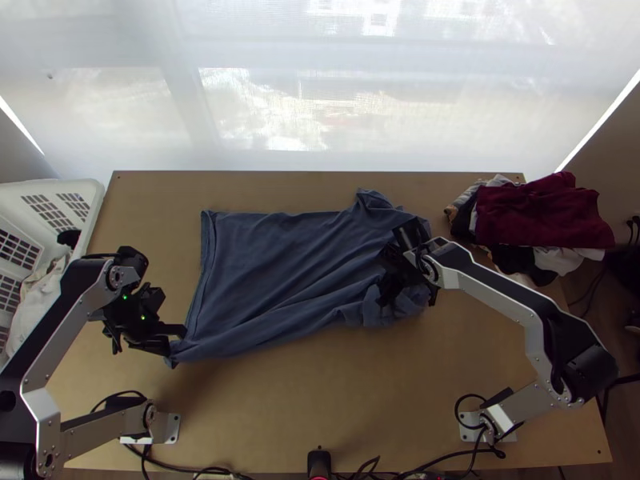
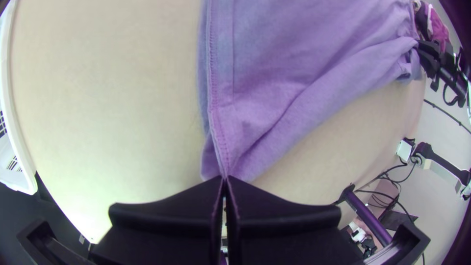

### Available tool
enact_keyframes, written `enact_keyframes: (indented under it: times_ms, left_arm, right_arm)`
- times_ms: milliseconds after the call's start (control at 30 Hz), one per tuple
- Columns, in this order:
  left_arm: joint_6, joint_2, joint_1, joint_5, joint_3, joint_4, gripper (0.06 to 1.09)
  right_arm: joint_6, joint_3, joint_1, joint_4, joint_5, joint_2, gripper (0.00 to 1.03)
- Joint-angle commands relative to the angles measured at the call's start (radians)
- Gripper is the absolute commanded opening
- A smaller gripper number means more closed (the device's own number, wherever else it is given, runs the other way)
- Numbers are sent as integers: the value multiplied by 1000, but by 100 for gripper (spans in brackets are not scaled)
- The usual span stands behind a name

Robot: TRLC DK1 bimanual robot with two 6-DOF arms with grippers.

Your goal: Fold the t-shirt

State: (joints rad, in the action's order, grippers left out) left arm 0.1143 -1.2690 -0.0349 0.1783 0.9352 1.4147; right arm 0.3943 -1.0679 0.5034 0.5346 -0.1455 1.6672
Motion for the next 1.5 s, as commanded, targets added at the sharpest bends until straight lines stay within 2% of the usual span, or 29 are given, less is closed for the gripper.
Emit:
enact_keyframes:
  times_ms: [0, 33, 167, 233, 367, 500, 700, 800, 1100, 1367, 1400, 1467]
  left_arm:
    - [-16, -24, 18, 15, 5, -20, 9]
    - [-16, -24, 18, 16, 7, -22, 9]
    - [-16, -29, 18, 18, 8, -23, 9]
    - [-15, -32, 18, 20, 7, -25, 9]
    - [-15, -40, 18, 20, 10, -30, 9]
    - [-18, -41, 24, 21, 17, -30, 9]
    - [-19, -35, 24, 21, 16, -26, 9]
    - [-21, -32, 24, 21, 11, -26, 9]
    - [-19, -35, 24, 21, 11, -28, 9]
    - [-19, -44, 24, 23, 13, -34, 9]
    - [-19, -47, 24, 23, 13, -36, 9]
    - [-19, -52, 26, 30, 16, -39, 9]
  right_arm:
    - [-5, -7, -19, -22, 0, 2, 86]
    - [-5, -1, -19, -12, 0, -38, 90]
    - [-2, 34, -14, 11, 0, -231, 91]
    - [0, 37, 7, 73, 0, -308, 91]
    - [5, 83, 104, 208, 0, -425, 91]
    - [0, 169, 204, 261, 1, -492, 91]
    - [-9, 238, 273, 246, 1, -458, 91]
    - [-8, 246, 273, 194, 1, -416, 90]
    - [-9, 243, 247, 48, 3, -276, 90]
    - [-9, 238, 198, -18, 7, -192, 90]
    - [-17, 237, 196, -30, 14, -176, 89]
    - [-26, 233, 196, -47, 21, -153, 82]
